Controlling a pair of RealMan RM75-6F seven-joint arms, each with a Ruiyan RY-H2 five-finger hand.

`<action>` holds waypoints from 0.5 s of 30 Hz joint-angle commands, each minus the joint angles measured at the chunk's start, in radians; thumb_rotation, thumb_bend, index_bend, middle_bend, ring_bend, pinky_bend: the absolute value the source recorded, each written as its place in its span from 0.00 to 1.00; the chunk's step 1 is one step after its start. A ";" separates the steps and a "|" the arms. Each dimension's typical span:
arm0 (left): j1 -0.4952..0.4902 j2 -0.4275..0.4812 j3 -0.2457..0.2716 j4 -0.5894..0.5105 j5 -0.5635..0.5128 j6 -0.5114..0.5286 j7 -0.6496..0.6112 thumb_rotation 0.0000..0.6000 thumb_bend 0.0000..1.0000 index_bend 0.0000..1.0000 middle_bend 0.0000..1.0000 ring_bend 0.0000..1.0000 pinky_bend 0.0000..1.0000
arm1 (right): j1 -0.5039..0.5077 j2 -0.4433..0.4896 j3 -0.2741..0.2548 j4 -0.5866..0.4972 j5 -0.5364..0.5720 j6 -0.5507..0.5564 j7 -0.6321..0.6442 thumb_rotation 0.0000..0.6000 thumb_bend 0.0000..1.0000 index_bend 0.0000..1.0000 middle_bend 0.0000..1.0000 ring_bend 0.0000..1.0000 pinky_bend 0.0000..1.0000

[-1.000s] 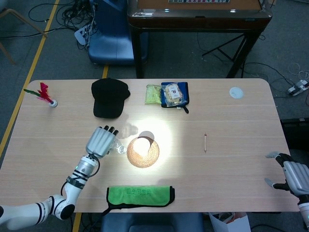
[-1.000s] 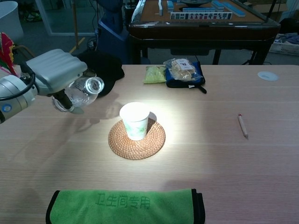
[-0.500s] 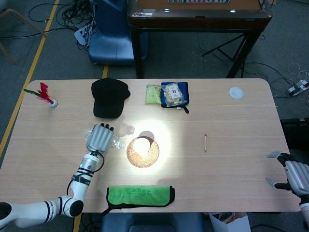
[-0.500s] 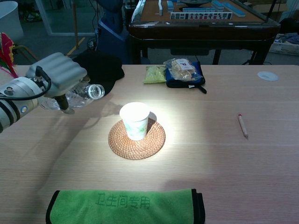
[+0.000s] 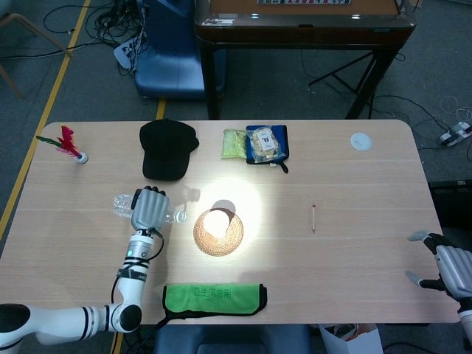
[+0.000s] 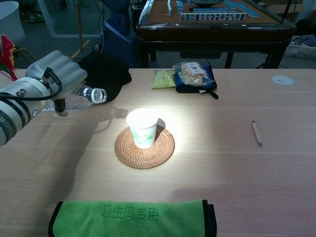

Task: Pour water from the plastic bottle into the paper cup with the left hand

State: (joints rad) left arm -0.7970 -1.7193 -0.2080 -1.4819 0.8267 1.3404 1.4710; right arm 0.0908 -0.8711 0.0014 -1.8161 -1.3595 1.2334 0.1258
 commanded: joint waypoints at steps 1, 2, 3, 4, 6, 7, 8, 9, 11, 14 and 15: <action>-0.017 -0.013 -0.003 -0.015 -0.025 0.023 0.038 1.00 0.00 0.62 0.73 0.54 0.75 | -0.001 0.003 -0.001 -0.003 -0.005 0.001 0.004 1.00 0.20 0.30 0.22 0.19 0.37; -0.023 -0.019 -0.004 -0.019 -0.036 0.032 0.055 1.00 0.00 0.62 0.74 0.55 0.75 | -0.001 0.004 -0.002 -0.004 -0.008 0.002 0.005 1.00 0.20 0.30 0.22 0.19 0.37; -0.028 -0.023 -0.006 -0.022 -0.044 0.038 0.066 1.00 0.00 0.62 0.74 0.55 0.75 | -0.001 0.004 -0.002 -0.005 -0.009 0.002 0.006 1.00 0.20 0.30 0.22 0.19 0.37; -0.034 -0.029 -0.006 -0.025 -0.050 0.044 0.078 1.00 0.00 0.62 0.74 0.55 0.75 | -0.001 0.005 -0.002 -0.004 -0.009 0.002 0.008 1.00 0.20 0.30 0.22 0.19 0.37; -0.043 -0.037 -0.004 -0.027 -0.058 0.051 0.094 1.00 0.00 0.62 0.74 0.55 0.75 | -0.001 0.006 -0.002 -0.003 -0.009 0.001 0.010 1.00 0.20 0.30 0.22 0.19 0.37; -0.048 -0.040 -0.002 -0.028 -0.060 0.052 0.100 1.00 0.00 0.62 0.74 0.55 0.75 | -0.001 0.006 -0.002 -0.003 -0.008 0.001 0.011 1.00 0.20 0.30 0.22 0.19 0.37; -0.054 -0.044 0.000 -0.028 -0.064 0.053 0.109 1.00 0.00 0.62 0.74 0.55 0.75 | -0.001 0.006 -0.002 -0.003 -0.009 0.000 0.013 1.00 0.20 0.30 0.22 0.19 0.37; -0.059 -0.048 0.000 -0.027 -0.069 0.056 0.119 1.00 0.00 0.62 0.74 0.55 0.75 | -0.001 0.007 -0.002 -0.004 -0.010 0.000 0.015 1.00 0.20 0.30 0.22 0.19 0.37; -0.071 -0.058 -0.004 -0.023 -0.085 0.062 0.138 1.00 0.00 0.62 0.74 0.55 0.75 | 0.000 0.009 -0.003 -0.006 -0.014 -0.002 0.024 1.00 0.20 0.30 0.22 0.19 0.37; -0.087 -0.072 -0.009 -0.020 -0.110 0.068 0.164 1.00 0.00 0.62 0.74 0.55 0.75 | 0.001 0.011 -0.005 -0.005 -0.019 -0.005 0.031 1.00 0.20 0.30 0.22 0.19 0.37; -0.092 -0.074 -0.010 -0.022 -0.118 0.069 0.172 1.00 0.00 0.62 0.74 0.55 0.75 | 0.001 0.011 -0.006 -0.005 -0.020 -0.005 0.032 1.00 0.20 0.30 0.22 0.19 0.37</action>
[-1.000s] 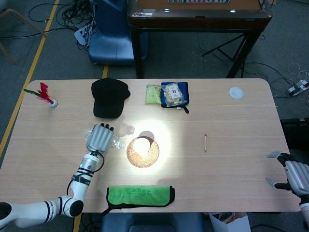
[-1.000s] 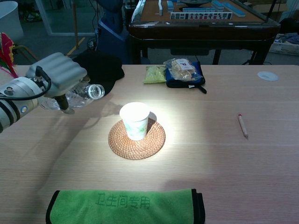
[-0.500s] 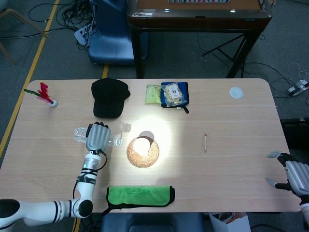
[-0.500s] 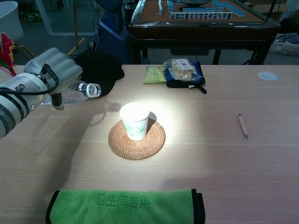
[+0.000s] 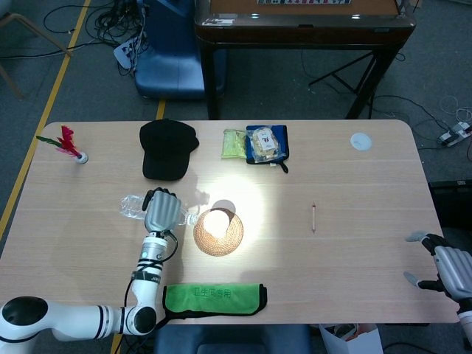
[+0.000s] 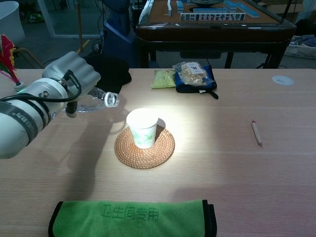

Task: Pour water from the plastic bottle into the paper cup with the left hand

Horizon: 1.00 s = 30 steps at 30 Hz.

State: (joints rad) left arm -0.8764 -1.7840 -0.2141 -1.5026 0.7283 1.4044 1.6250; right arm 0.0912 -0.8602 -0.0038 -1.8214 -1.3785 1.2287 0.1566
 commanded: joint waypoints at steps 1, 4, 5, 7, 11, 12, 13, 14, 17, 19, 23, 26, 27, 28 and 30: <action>-0.017 -0.012 -0.004 -0.002 -0.028 0.008 0.029 1.00 0.00 0.62 0.74 0.55 0.75 | 0.000 0.001 0.000 0.001 -0.001 0.000 0.003 1.00 0.20 0.30 0.22 0.19 0.37; -0.035 -0.024 -0.010 -0.004 -0.058 0.025 0.065 1.00 0.00 0.62 0.74 0.55 0.75 | 0.000 0.002 0.000 0.002 -0.001 0.001 0.007 1.00 0.20 0.30 0.22 0.19 0.37; -0.040 -0.027 -0.012 -0.002 -0.064 0.028 0.071 1.00 0.00 0.62 0.74 0.55 0.75 | 0.000 0.003 0.001 0.002 -0.001 0.002 0.008 1.00 0.20 0.30 0.22 0.19 0.37; -0.050 -0.033 -0.013 0.005 -0.077 0.031 0.084 1.00 0.00 0.62 0.74 0.55 0.75 | -0.001 0.004 0.001 0.002 -0.003 0.002 0.013 1.00 0.20 0.30 0.22 0.19 0.37; -0.066 -0.039 -0.012 0.012 -0.105 0.041 0.114 1.00 0.00 0.62 0.74 0.55 0.76 | -0.001 0.006 0.001 0.004 -0.004 0.004 0.020 1.00 0.20 0.30 0.22 0.19 0.37; -0.069 -0.041 -0.012 0.012 -0.112 0.045 0.122 1.00 0.00 0.62 0.74 0.55 0.76 | -0.001 0.006 0.001 0.004 -0.003 0.004 0.022 1.00 0.20 0.30 0.22 0.19 0.37; -0.073 -0.044 -0.011 0.012 -0.118 0.048 0.128 1.00 0.00 0.62 0.74 0.55 0.76 | -0.001 0.006 0.001 0.005 -0.003 0.003 0.023 1.00 0.20 0.30 0.22 0.19 0.37; -0.078 -0.047 -0.010 0.013 -0.124 0.052 0.136 1.00 0.00 0.63 0.74 0.55 0.76 | -0.001 0.006 0.001 0.005 -0.003 0.002 0.023 1.00 0.20 0.30 0.22 0.19 0.37; -0.092 -0.057 -0.009 0.018 -0.142 0.061 0.159 1.00 0.00 0.63 0.75 0.55 0.76 | 0.000 0.007 0.001 0.006 -0.003 0.001 0.025 1.00 0.20 0.30 0.22 0.19 0.37; -0.099 -0.062 -0.008 0.020 -0.151 0.065 0.171 1.00 0.00 0.63 0.75 0.55 0.76 | -0.001 0.007 0.001 0.007 -0.003 0.002 0.027 1.00 0.20 0.30 0.22 0.19 0.37; -0.119 -0.071 -0.011 0.018 -0.174 0.075 0.197 1.00 0.00 0.63 0.75 0.55 0.76 | 0.000 0.006 0.001 0.010 -0.003 -0.002 0.029 1.00 0.20 0.30 0.22 0.19 0.37; -0.134 -0.081 -0.017 0.023 -0.190 0.086 0.217 1.00 0.00 0.64 0.76 0.55 0.76 | 0.002 0.005 0.000 0.011 -0.002 -0.007 0.030 1.00 0.20 0.30 0.22 0.19 0.37; -0.138 -0.084 -0.018 0.025 -0.194 0.089 0.222 1.00 0.00 0.64 0.76 0.55 0.76 | 0.003 0.005 0.000 0.011 -0.003 -0.007 0.030 1.00 0.20 0.30 0.22 0.19 0.37; -0.142 -0.087 -0.017 0.027 -0.197 0.091 0.226 1.00 0.00 0.64 0.76 0.56 0.76 | 0.003 0.005 -0.001 0.011 -0.004 -0.008 0.031 1.00 0.20 0.30 0.22 0.19 0.37; -0.149 -0.091 -0.013 0.032 -0.200 0.091 0.230 1.00 0.00 0.64 0.77 0.56 0.77 | 0.003 0.006 -0.001 0.010 -0.007 -0.007 0.035 1.00 0.20 0.30 0.22 0.19 0.37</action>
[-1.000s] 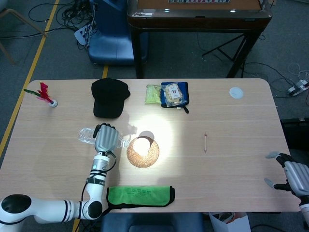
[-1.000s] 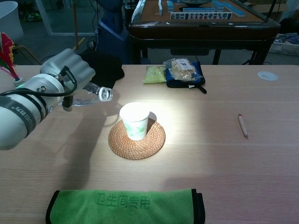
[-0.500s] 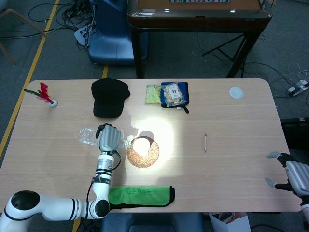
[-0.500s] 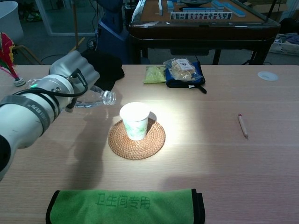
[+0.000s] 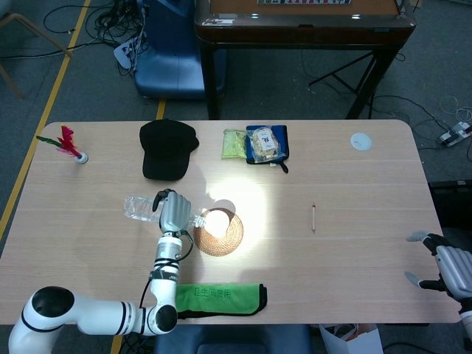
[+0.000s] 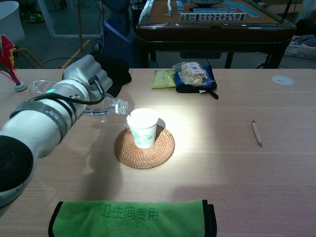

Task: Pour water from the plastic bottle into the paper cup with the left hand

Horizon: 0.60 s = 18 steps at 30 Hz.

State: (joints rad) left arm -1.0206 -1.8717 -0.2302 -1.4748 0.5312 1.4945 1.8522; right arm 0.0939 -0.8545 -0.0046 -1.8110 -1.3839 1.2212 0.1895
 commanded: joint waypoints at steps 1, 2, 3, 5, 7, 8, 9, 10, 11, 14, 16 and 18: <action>-0.007 -0.005 0.004 0.007 -0.006 0.002 0.004 1.00 0.00 0.65 0.77 0.56 0.77 | 0.000 0.001 0.000 -0.001 -0.004 0.002 0.003 1.00 0.20 0.30 0.22 0.19 0.37; -0.009 -0.008 0.003 0.012 -0.011 0.006 0.007 1.00 0.00 0.65 0.78 0.57 0.78 | -0.001 0.002 -0.001 -0.001 -0.006 0.003 0.005 1.00 0.20 0.30 0.22 0.19 0.37; -0.011 -0.011 0.003 0.015 -0.016 0.009 0.010 1.00 0.00 0.65 0.78 0.57 0.78 | -0.001 0.003 -0.001 -0.002 -0.007 0.004 0.006 1.00 0.20 0.30 0.22 0.19 0.37; -0.016 -0.015 0.002 0.018 -0.024 0.013 0.015 1.00 0.00 0.65 0.78 0.57 0.78 | -0.002 0.003 -0.001 -0.001 -0.008 0.005 0.009 1.00 0.20 0.30 0.22 0.19 0.37; -0.022 -0.018 0.003 0.022 -0.027 0.016 0.019 1.00 0.00 0.65 0.78 0.57 0.78 | -0.001 0.004 -0.001 0.000 -0.009 0.004 0.011 1.00 0.20 0.30 0.22 0.19 0.37; -0.024 -0.018 0.002 0.023 -0.029 0.017 0.020 1.00 0.00 0.65 0.78 0.57 0.78 | -0.001 0.004 -0.002 0.000 -0.009 0.004 0.011 1.00 0.20 0.30 0.22 0.19 0.37; -0.026 -0.019 0.002 0.024 -0.031 0.019 0.020 1.00 0.00 0.65 0.78 0.57 0.78 | -0.001 0.004 -0.002 0.000 -0.010 0.004 0.011 1.00 0.20 0.30 0.22 0.19 0.37; -0.028 -0.020 0.003 0.026 -0.033 0.020 0.022 1.00 0.00 0.65 0.78 0.57 0.78 | -0.001 0.004 -0.002 0.000 -0.010 0.004 0.012 1.00 0.20 0.30 0.22 0.19 0.37; -0.030 -0.020 0.003 0.026 -0.035 0.021 0.023 1.00 0.00 0.65 0.78 0.57 0.78 | -0.001 0.003 -0.002 0.000 -0.011 0.004 0.012 1.00 0.20 0.30 0.22 0.19 0.37; -0.033 -0.020 0.005 0.029 -0.040 0.025 0.025 1.00 0.00 0.65 0.79 0.57 0.78 | -0.001 0.003 -0.002 0.000 -0.010 0.003 0.011 1.00 0.20 0.30 0.22 0.19 0.37; -0.036 -0.022 0.007 0.032 -0.043 0.028 0.027 1.00 0.00 0.66 0.79 0.57 0.78 | 0.000 0.002 -0.003 0.001 -0.010 0.002 0.009 1.00 0.20 0.30 0.22 0.19 0.37; -0.038 -0.024 0.006 0.035 -0.048 0.030 0.029 1.00 0.00 0.66 0.79 0.57 0.79 | 0.000 0.001 -0.003 0.001 -0.009 0.002 0.008 1.00 0.20 0.30 0.22 0.19 0.37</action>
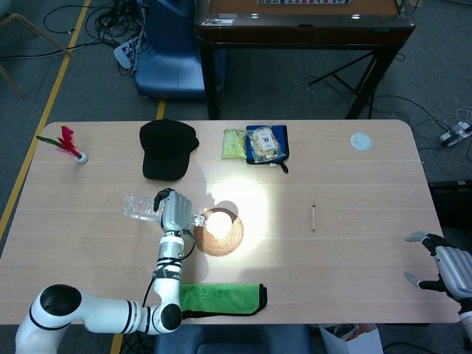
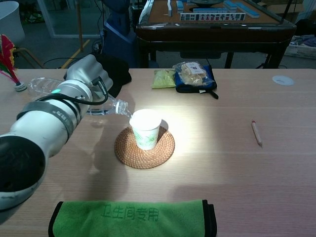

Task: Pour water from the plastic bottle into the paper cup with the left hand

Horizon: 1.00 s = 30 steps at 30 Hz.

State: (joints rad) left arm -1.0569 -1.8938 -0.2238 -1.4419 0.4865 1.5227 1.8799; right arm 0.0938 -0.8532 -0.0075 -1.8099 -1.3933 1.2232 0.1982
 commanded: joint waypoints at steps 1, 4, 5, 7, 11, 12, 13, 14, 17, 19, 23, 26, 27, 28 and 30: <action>-0.003 -0.002 -0.001 0.004 -0.005 0.003 0.002 1.00 0.00 0.66 0.79 0.58 0.79 | 0.000 0.000 0.000 0.000 0.000 0.000 -0.001 1.00 0.20 0.30 0.22 0.19 0.37; -0.008 -0.006 -0.004 0.008 -0.010 0.007 0.004 1.00 0.00 0.66 0.79 0.58 0.79 | 0.000 0.000 0.000 0.000 0.001 0.001 -0.001 1.00 0.20 0.30 0.22 0.19 0.37; -0.011 -0.008 -0.005 0.010 -0.013 0.008 0.006 1.00 0.00 0.66 0.79 0.58 0.79 | 0.000 -0.001 0.000 0.000 0.001 0.001 -0.001 1.00 0.20 0.30 0.22 0.19 0.37; -0.015 -0.010 -0.004 0.012 -0.014 0.008 0.009 1.00 0.00 0.66 0.79 0.58 0.79 | 0.000 0.000 0.000 0.000 0.001 0.000 -0.001 1.00 0.20 0.30 0.22 0.19 0.37; -0.021 -0.014 -0.004 0.015 -0.018 0.013 0.012 1.00 0.00 0.66 0.79 0.58 0.79 | 0.000 0.000 0.000 0.001 0.000 0.002 0.002 1.00 0.20 0.30 0.22 0.19 0.37; -0.022 -0.015 -0.003 0.016 -0.018 0.014 0.014 1.00 0.00 0.66 0.79 0.58 0.79 | 0.000 0.000 0.000 0.001 0.000 0.002 0.002 1.00 0.20 0.30 0.22 0.19 0.37; -0.024 -0.016 -0.002 0.017 -0.019 0.014 0.016 1.00 0.00 0.66 0.79 0.58 0.79 | 0.000 0.001 0.000 0.001 0.000 0.002 0.002 1.00 0.20 0.30 0.22 0.19 0.37; -0.025 -0.017 -0.001 0.018 -0.021 0.015 0.018 1.00 0.00 0.66 0.79 0.58 0.79 | 0.000 0.001 0.000 0.000 0.000 0.001 0.002 1.00 0.20 0.30 0.22 0.19 0.37; -0.030 -0.021 -0.005 0.021 -0.027 0.019 0.024 1.00 0.00 0.66 0.79 0.58 0.79 | 0.000 0.001 0.000 -0.001 0.000 0.002 0.001 1.00 0.20 0.30 0.22 0.19 0.37; -0.034 -0.025 -0.007 0.022 -0.030 0.022 0.028 1.00 0.00 0.66 0.79 0.58 0.79 | 0.000 0.002 -0.001 0.000 -0.001 0.001 0.002 1.00 0.20 0.30 0.22 0.19 0.37; -0.042 -0.031 -0.013 0.029 -0.032 0.026 0.029 1.00 0.00 0.67 0.80 0.58 0.79 | 0.000 0.001 -0.001 0.000 -0.001 0.001 0.002 1.00 0.20 0.30 0.22 0.19 0.37; -0.043 -0.037 -0.027 0.029 -0.037 0.028 0.017 1.00 0.00 0.67 0.80 0.58 0.79 | 0.000 0.002 -0.002 0.001 -0.002 0.000 0.003 1.00 0.20 0.30 0.22 0.19 0.37; -0.043 -0.038 -0.032 0.027 -0.039 0.028 0.011 1.00 0.00 0.67 0.80 0.58 0.79 | 0.000 0.001 -0.002 0.001 -0.002 -0.001 0.003 1.00 0.20 0.30 0.22 0.19 0.37; -0.041 -0.041 -0.039 0.022 -0.044 0.030 0.003 1.00 0.00 0.67 0.80 0.58 0.79 | 0.000 0.001 -0.002 0.002 -0.001 -0.001 0.003 1.00 0.20 0.30 0.22 0.19 0.37; -0.042 -0.044 -0.043 0.017 -0.041 0.030 -0.009 1.00 0.00 0.67 0.80 0.58 0.79 | 0.001 -0.001 -0.002 0.003 0.000 -0.003 0.001 1.00 0.20 0.30 0.22 0.19 0.37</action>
State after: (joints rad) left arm -1.0990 -1.9356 -0.2660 -1.4214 0.4438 1.5531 1.8753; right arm 0.0950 -0.8540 -0.0099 -1.8068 -1.3936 1.2199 0.1996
